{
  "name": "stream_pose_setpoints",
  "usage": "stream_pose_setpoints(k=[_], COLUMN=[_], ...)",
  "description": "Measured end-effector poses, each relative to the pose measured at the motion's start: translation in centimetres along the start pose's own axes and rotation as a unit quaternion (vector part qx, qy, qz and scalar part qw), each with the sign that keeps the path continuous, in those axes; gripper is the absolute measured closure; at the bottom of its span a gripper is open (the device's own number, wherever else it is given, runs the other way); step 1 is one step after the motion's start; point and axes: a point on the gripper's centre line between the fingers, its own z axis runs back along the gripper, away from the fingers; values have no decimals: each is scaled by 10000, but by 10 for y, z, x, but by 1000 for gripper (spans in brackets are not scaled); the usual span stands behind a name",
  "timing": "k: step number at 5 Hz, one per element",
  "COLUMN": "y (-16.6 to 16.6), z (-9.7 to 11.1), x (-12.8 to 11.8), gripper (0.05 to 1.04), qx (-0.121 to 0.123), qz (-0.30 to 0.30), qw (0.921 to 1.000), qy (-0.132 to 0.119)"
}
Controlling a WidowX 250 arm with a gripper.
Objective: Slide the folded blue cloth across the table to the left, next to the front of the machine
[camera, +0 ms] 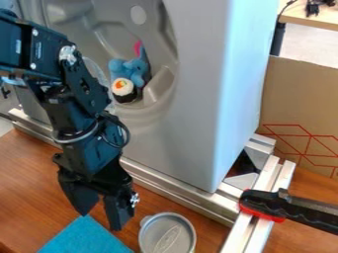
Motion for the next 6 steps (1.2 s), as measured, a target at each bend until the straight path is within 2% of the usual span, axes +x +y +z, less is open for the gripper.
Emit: stream_pose_setpoints(k=[1, 2, 3, 4, 5, 6], y=[0, 11, 23, 35, 41, 39], z=[-3, -7, -9, -21, -33, -45], x=[-2, -7, -7, -11, -13, -15], gripper=[91, 91, 91, 91, 91, 91], qx=[2, 255, 532, 851, 1039, 967], qz=[-20, -581, -1093, -1258, -1172, -1219], qw=[10000, 9963, 9902, 9857, 9858, 9867], qy=[87, 579, 680, 736, 610, 470])
